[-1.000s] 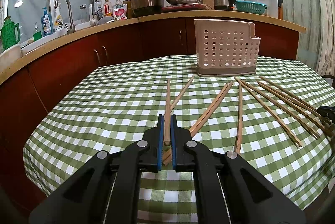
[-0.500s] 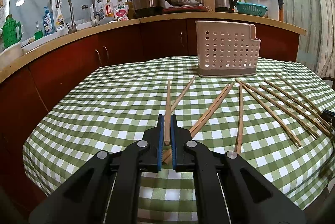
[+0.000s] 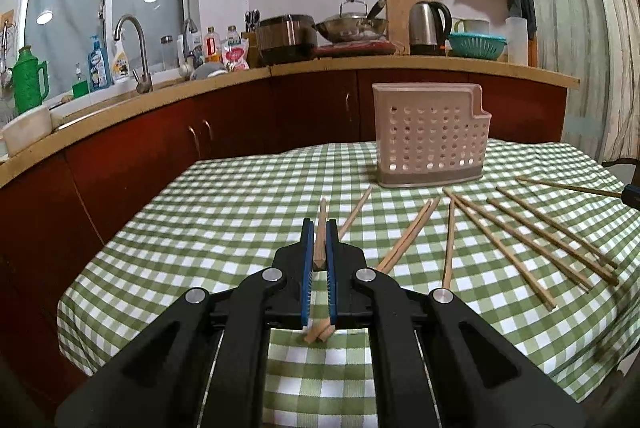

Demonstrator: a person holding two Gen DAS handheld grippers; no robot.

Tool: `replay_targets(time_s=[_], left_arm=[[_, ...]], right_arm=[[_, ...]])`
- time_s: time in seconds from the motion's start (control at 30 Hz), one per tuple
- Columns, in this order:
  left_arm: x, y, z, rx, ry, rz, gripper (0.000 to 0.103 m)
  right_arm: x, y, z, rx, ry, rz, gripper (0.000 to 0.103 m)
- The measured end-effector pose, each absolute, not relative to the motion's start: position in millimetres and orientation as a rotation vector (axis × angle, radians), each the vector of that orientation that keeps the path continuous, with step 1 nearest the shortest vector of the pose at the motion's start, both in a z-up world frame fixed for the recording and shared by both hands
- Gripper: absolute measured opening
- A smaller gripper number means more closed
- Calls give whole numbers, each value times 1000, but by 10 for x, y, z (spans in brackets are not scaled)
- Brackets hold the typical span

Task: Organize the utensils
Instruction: 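Lift both held chopsticks and lower them upright into the beige holder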

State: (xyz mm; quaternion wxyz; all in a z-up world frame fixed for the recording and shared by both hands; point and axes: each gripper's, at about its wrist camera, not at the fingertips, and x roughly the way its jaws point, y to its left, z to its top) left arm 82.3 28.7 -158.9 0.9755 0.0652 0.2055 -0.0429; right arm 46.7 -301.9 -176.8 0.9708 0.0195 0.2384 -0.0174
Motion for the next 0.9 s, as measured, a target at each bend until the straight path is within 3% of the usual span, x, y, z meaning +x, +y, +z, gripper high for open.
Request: replay_targets(time_s=[0.47, 0.9], left_arm=[[831, 324, -936, 95, 290, -113, 7], [1283, 226, -721, 112, 235, -127, 7]], right_arm=[[521, -2897, -1048, 39, 320, -17, 7], [1093, -2919, -811, 57, 275, -16, 7]])
